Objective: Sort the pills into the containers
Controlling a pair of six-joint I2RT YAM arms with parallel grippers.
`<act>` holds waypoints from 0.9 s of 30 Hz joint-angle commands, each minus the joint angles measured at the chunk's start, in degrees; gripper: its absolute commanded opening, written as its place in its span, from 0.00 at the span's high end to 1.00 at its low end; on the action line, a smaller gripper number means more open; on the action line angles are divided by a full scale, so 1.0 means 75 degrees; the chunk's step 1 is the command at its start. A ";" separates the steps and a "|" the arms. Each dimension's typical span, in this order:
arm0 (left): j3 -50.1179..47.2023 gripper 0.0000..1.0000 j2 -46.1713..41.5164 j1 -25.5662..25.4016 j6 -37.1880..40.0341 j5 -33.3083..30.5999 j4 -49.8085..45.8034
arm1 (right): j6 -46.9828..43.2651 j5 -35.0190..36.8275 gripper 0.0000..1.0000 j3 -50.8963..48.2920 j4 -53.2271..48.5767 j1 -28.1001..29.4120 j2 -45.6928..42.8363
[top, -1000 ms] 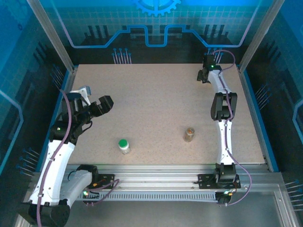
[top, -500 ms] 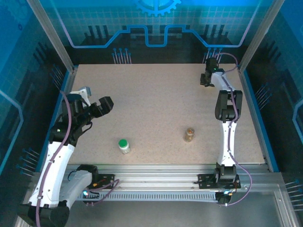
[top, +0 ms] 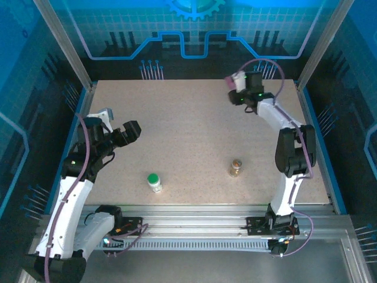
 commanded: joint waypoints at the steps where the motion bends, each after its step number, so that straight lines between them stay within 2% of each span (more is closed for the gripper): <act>1: -0.0079 0.01 -0.0096 -0.0030 0.0149 -0.0169 -0.0022 | -0.2571 -0.2183 0.62 -0.0744 -0.0006 0.0582 -0.0406; 5: -0.0085 0.01 -0.0096 -0.0083 0.0148 -0.0202 -0.0009 | -0.4700 -0.3309 0.62 -0.1271 -0.0770 0.1165 -0.0583; 8: -0.0097 0.01 -0.0082 -0.0133 0.0149 -0.0274 -0.0022 | -0.5753 -0.3507 0.62 -0.1532 -0.1074 0.1361 -0.0587; 14: -0.0086 0.01 -0.0053 -0.0178 0.0188 -0.0307 -0.0044 | -0.7632 -0.2587 0.62 -0.1291 -0.2202 0.1501 -0.0149; 18: -0.0132 0.01 -0.0074 -0.0186 0.0200 -0.0432 -0.0012 | -0.8305 -0.2230 0.61 -0.0738 -0.2882 0.1629 0.0367; 26: -0.0150 0.01 0.0071 -0.0193 0.0216 -0.0526 -0.0035 | -0.8983 -0.1060 0.59 0.0356 -0.3256 0.2034 0.1495; 27: -0.0166 0.01 0.0065 -0.0191 0.0231 -0.0563 -0.0023 | -0.9046 -0.0964 0.57 0.0530 -0.3390 0.2043 0.1617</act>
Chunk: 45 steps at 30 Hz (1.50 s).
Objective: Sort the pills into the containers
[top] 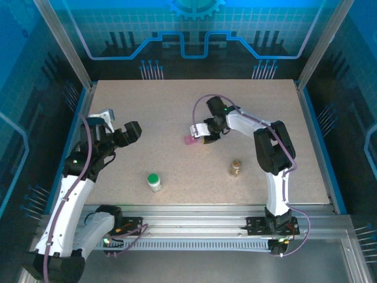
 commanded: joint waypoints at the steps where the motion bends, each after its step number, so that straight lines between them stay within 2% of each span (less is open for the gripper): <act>1: -0.0085 0.01 -0.0007 -0.0049 0.0206 -0.0244 -0.0017 | -0.0584 0.0587 0.49 0.0622 -0.0597 0.0102 0.0376; 2: -0.0097 0.01 0.0007 -0.0060 0.0226 -0.0291 -0.0001 | -0.0574 0.0735 0.37 0.0747 -0.0633 0.0119 0.0432; 3: -0.0118 0.01 0.0008 -0.0075 0.0274 -0.0349 0.0017 | -0.0528 0.0835 0.29 0.0874 -0.0713 0.0150 0.0449; 6: -0.0143 0.01 0.0027 -0.0101 0.0353 -0.0456 0.0053 | -0.0141 0.0597 0.12 0.1213 -0.0958 0.0198 0.0299; 8: -0.0133 0.01 0.0016 -0.0112 0.0368 -0.0431 0.0075 | 0.0181 0.0629 0.08 0.1247 -0.0903 0.0238 0.0094; 10: -0.0113 0.01 0.0018 -0.0135 0.0414 -0.0317 0.0137 | 0.0701 0.0842 0.07 0.1194 -0.0660 0.0266 -0.0238; 13: 0.0270 0.01 0.0217 -0.0211 0.0440 -0.0090 0.0086 | 0.2240 0.1141 0.07 0.0715 0.0402 0.0247 -0.1013; 17: 0.0842 0.01 0.0595 -0.0522 0.0579 -0.0307 0.0171 | 0.4780 0.1037 0.08 -0.0342 0.1844 0.0165 -0.2109; 21: 0.1414 0.01 0.1046 -0.0916 0.0497 -0.0649 0.0265 | 0.7623 0.1418 0.12 -0.1334 0.3047 0.0087 -0.2796; 26: 0.1684 0.01 0.1769 -0.1657 0.0404 -0.0922 0.0543 | 1.0879 0.1280 0.18 -0.1936 0.3215 -0.0245 -0.2822; 30: 0.1802 0.01 0.2613 -0.1765 0.0662 -0.0006 0.1512 | 1.3038 0.0676 0.22 -0.2689 0.3640 -0.0713 -0.2631; 34: 0.2384 0.01 0.3643 -0.1766 0.1336 0.0347 0.2205 | 1.3577 0.0083 0.26 -0.3070 0.4100 -0.0971 -0.2252; 37: 0.2347 0.01 0.4200 -0.1780 0.2421 0.0871 0.3002 | 1.3478 -0.0215 0.27 -0.3042 0.4092 -0.1021 -0.2006; 40: 0.2140 0.02 0.4635 -0.1821 0.3639 0.1460 0.3616 | 1.3265 -0.0268 0.28 -0.3056 0.4023 -0.1002 -0.1875; 45: 0.2147 0.02 0.5301 -0.2229 0.6632 0.1526 0.2981 | 1.2933 -0.0426 0.32 -0.2960 0.4270 -0.0825 -0.1436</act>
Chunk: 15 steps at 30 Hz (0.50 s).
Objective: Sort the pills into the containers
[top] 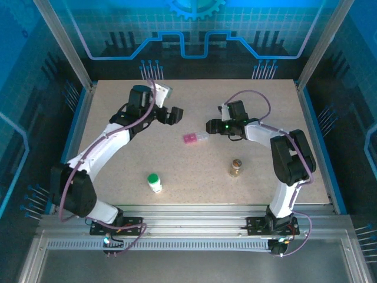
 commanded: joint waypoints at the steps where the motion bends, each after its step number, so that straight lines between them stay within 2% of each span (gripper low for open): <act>1: 0.0013 0.02 0.0424 -0.0326 0.2761 0.0371 -0.0203 | -0.0141 -0.0343 0.33 0.0168 0.0284 0.0198 0.0478; 5: 0.0049 0.02 0.0815 -0.0424 0.3603 0.0332 -0.0710 | -0.0331 -0.0132 0.36 0.0384 0.0213 0.0359 0.0801; 11: 0.0107 0.03 0.1207 -0.0527 0.3770 0.0750 -0.1110 | -0.0376 -0.0232 0.41 0.0445 0.0402 0.0435 0.1052; 15: 0.0429 0.05 0.1705 -0.0565 0.3894 0.0718 -0.1560 | -0.0440 -0.0181 0.42 0.0464 0.0388 0.0512 0.1134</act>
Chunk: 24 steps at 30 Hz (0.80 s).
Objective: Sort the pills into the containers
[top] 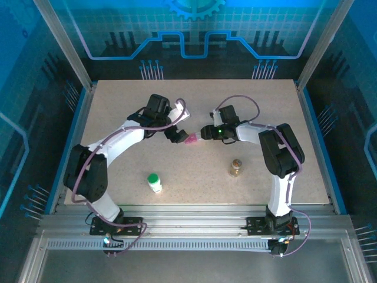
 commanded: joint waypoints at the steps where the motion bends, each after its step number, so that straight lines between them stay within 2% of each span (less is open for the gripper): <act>1: 0.0422 0.05 0.0479 -0.0079 0.0399 0.0263 -0.0622 | -0.0125 -0.0051 0.43 0.0187 0.0168 0.0146 0.0128; 8: 0.1361 0.10 0.1424 -0.0329 0.0544 -0.0315 -0.1466 | -0.0073 0.0176 0.47 0.0362 -0.0037 0.0262 0.0327; 14: 0.1563 0.09 0.1869 -0.0450 0.0923 -0.0583 -0.1560 | -0.0085 0.0187 0.56 0.0413 -0.0219 0.0262 0.0416; 24: 0.2019 0.10 0.2703 -0.0426 0.0978 -0.0968 -0.1651 | 0.0042 -0.0186 0.56 0.0374 -0.0046 0.0228 0.0438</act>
